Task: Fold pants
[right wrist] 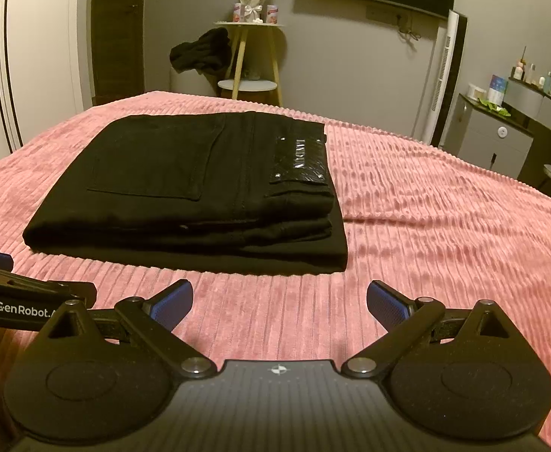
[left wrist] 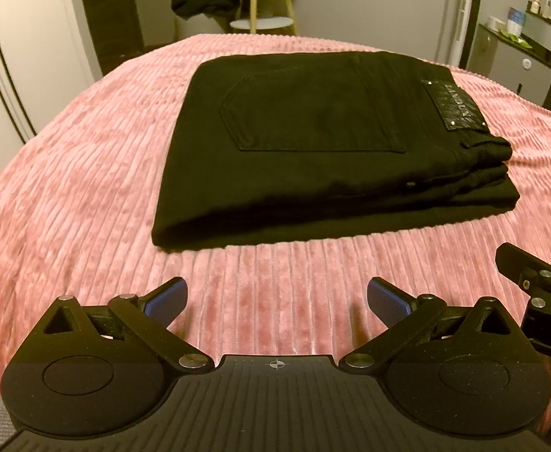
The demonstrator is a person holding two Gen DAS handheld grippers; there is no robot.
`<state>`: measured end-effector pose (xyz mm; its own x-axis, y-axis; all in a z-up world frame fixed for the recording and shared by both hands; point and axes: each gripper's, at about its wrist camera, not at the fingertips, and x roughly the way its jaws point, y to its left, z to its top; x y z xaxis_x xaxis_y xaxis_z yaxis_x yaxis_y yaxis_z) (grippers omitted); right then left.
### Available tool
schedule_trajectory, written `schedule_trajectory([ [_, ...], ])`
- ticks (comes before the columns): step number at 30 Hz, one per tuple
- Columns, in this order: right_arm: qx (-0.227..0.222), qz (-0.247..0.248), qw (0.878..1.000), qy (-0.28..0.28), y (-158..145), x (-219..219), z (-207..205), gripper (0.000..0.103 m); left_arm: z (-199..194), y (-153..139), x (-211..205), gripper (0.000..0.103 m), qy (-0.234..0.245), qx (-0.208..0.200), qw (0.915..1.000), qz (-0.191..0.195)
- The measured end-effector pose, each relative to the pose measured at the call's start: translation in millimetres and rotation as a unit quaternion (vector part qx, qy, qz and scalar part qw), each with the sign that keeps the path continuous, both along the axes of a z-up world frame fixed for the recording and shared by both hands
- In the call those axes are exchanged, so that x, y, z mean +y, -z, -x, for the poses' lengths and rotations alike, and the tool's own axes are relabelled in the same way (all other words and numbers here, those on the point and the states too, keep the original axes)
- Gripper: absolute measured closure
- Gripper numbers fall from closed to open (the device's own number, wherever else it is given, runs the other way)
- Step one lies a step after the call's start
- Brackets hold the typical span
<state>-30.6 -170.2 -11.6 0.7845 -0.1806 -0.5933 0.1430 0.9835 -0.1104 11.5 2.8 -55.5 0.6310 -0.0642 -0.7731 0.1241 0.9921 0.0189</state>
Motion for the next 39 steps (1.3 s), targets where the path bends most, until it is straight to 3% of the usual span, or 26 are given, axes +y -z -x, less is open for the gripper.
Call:
schedule_trajectory([
  [39, -0.002, 0.000, 1.000, 0.005, -0.3, 0.3, 0.6, 0.004, 0.1, 0.3, -1.5, 0.000, 0.012, -0.002, 0.9999, -0.002],
])
